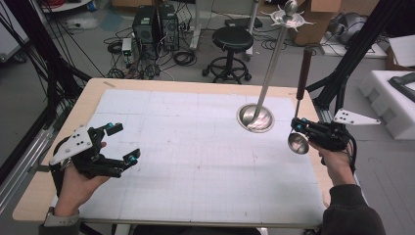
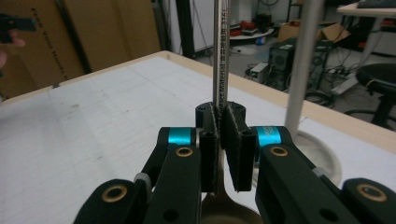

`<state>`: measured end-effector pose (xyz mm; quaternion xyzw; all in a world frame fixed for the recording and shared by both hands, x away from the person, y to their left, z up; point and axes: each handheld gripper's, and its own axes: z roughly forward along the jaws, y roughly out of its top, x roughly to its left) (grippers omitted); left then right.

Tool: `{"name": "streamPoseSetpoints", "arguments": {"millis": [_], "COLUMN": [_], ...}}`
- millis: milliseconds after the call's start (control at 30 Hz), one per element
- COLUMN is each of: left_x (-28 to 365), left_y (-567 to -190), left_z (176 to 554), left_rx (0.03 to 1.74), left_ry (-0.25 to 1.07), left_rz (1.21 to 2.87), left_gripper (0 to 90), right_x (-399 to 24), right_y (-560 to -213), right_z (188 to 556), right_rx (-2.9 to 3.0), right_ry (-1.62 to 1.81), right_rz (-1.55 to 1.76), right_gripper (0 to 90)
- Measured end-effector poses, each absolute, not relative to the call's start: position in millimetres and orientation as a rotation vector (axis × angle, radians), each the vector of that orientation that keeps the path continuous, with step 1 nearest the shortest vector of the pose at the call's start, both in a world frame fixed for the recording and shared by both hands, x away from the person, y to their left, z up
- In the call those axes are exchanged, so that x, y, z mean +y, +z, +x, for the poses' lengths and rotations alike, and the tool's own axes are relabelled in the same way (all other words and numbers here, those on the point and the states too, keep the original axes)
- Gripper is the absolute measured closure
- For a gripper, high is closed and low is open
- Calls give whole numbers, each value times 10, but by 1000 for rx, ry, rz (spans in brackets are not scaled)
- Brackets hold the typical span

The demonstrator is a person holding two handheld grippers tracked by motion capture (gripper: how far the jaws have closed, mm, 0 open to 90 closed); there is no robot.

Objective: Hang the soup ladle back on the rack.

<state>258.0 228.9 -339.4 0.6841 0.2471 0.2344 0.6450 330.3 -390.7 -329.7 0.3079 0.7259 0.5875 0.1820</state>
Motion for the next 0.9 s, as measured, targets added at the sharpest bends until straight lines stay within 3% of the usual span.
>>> {"name": "streamPoseSetpoints", "arguments": {"millis": [900], "left_x": [2336], "left_y": [-3450], "left_z": [2563], "left_rx": [593], "left_ry": [539], "left_rz": [1568], "left_gripper": [28], "right_x": [-4044], "right_y": [-3006], "right_z": [3562], "right_rx": [1924], "right_ry": [1606], "right_rz": [969], "right_gripper": [843]}}
